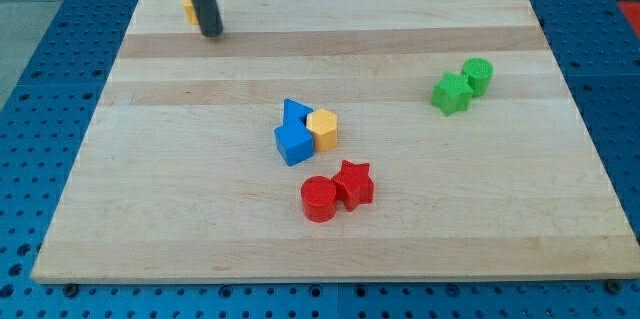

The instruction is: Move your arm towards the green circle

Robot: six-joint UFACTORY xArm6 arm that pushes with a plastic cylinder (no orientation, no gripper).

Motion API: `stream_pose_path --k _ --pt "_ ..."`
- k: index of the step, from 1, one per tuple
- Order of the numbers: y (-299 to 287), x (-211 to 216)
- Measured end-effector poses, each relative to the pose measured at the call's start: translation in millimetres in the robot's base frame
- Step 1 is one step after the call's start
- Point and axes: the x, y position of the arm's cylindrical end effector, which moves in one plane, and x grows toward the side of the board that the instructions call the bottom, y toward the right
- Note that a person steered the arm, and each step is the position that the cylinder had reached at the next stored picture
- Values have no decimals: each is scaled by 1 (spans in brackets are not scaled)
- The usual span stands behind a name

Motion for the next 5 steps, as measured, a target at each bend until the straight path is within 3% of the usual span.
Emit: stream_pose_path --k 3,5 --pt "237 13" --pt "380 46"
